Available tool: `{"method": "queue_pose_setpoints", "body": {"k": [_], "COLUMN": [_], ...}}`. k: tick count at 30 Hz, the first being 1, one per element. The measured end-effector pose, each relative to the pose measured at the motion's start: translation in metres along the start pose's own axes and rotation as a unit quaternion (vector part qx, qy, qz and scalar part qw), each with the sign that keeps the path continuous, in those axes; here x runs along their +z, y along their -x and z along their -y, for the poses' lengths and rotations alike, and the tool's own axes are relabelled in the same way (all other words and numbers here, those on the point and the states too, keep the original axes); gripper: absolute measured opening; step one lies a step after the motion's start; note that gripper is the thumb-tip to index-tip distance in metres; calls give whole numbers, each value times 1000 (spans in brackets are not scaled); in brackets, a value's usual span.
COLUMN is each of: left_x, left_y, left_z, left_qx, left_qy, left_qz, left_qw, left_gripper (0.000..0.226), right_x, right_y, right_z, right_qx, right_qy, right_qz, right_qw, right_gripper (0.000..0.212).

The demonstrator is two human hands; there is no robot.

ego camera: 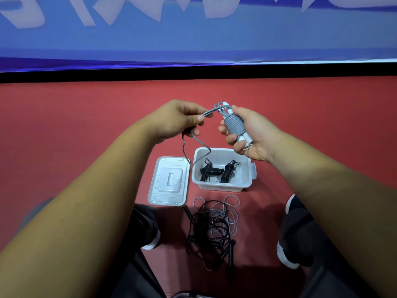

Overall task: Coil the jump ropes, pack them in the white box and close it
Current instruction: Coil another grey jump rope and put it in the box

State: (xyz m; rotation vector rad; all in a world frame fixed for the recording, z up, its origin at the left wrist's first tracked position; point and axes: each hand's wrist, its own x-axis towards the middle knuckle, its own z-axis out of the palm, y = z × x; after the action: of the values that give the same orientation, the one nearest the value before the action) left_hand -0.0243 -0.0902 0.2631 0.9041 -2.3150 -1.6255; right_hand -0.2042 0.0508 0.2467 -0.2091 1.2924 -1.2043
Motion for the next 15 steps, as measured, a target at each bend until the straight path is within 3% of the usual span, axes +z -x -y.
{"method": "queue_pose_setpoints", "body": {"k": [8, 13, 15], "left_x": [4, 7, 6], "left_y": [-1, -4, -3], "left_z": [1, -1, 0], "left_qx": [2, 18, 23], "left_qy": [0, 32, 1], "left_qz": [63, 18, 15], "left_qw": [998, 999, 1000], "left_gripper": [11, 37, 33], "right_x": [5, 4, 4], "right_y": [4, 6, 7], "right_z": [-1, 0, 0], "right_qx": [-2, -2, -10], "right_qy": [30, 30, 33], "right_qz": [-7, -17, -17], "right_qw": [1000, 999, 999], "right_gripper": [60, 59, 55]}}
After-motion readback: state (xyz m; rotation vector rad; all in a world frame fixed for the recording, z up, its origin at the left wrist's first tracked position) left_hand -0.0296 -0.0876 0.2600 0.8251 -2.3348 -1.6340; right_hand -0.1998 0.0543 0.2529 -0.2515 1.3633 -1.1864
